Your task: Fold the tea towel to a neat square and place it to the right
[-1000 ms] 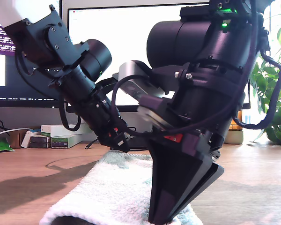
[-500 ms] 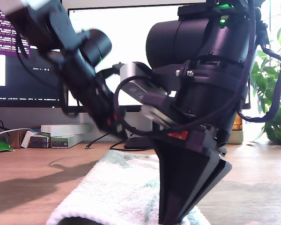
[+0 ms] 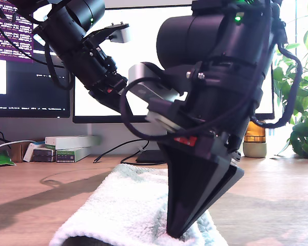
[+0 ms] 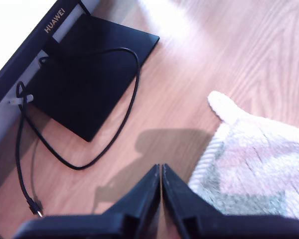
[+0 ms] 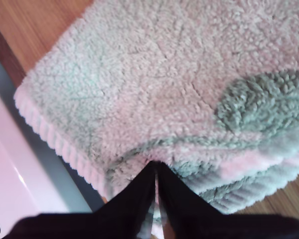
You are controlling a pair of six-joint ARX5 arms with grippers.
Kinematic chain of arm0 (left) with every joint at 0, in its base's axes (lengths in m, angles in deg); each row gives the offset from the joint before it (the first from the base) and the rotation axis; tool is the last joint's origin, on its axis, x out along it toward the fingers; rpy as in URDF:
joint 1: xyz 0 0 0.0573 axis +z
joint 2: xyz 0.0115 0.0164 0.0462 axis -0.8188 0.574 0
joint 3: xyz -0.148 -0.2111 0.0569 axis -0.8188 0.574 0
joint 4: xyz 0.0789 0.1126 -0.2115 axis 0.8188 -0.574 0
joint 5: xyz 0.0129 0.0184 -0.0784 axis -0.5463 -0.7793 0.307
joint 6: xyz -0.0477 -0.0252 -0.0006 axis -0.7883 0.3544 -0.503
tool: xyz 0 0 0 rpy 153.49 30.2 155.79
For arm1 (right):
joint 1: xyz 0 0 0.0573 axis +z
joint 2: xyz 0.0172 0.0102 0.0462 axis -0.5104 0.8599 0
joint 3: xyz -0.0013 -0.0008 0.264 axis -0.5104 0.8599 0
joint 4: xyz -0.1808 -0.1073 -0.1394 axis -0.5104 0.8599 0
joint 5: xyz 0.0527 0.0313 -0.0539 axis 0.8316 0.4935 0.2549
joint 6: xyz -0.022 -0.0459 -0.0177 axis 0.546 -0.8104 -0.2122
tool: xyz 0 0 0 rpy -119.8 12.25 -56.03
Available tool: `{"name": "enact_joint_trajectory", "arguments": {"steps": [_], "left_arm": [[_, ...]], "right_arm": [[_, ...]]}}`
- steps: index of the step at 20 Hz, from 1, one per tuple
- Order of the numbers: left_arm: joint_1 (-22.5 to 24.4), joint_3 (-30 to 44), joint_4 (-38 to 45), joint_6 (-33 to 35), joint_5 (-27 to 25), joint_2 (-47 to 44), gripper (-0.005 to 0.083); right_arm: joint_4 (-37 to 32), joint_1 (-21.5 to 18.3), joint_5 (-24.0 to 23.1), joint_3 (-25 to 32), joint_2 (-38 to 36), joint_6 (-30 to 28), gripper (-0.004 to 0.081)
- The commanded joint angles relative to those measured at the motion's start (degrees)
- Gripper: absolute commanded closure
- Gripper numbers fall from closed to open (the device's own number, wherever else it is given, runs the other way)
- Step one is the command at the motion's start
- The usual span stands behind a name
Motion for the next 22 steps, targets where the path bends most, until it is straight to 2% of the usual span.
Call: {"name": "enact_joint_trajectory", "arguments": {"steps": [1,3,9,13,18,20,22], "left_arm": [[-0.13,0.17,-0.59,-1.01,0.2,-2.03,0.0797],[-0.13,0.2,-1.44,-1.68,0.28,-3.45,0.0797],[-0.13,0.35,-7.69,-4.98,1.4,-9.75,0.0797],[-0.15,3.17,-11.72,-9.9,4.59,-16.98,0.0797],[-0.13,14.14,-8.41,-13.16,5.29,-28.37,0.0797],[-0.13,20.22,-3.65,-14.99,5.84,-33.57,0.0797],[-0.13,26.43,1.46,-17.25,7.04,-39.19,0.0797]], "right_arm": [[0.2,0.44,-0.92,-0.17,-2.23,-0.02,0.0782],[0.02,0.44,-1.6,-0.17,-3.8,-0.02,0.0782],[1.49,0.04,-8.68,-0.15,-9.73,-0.31,0.0782],[1.05,-0.76,-8.37,-0.13,-13.25,2.86,0.0782],[-6.05,-1.05,-16.15,1.22,-21.97,1.88,0.0782],[-8.46,-1.01,-18.27,4.09,-26.14,1.42,0.0782],[-13.18,-0.87,-18.49,8.96,-31.39,1.44,0.0782]]}}
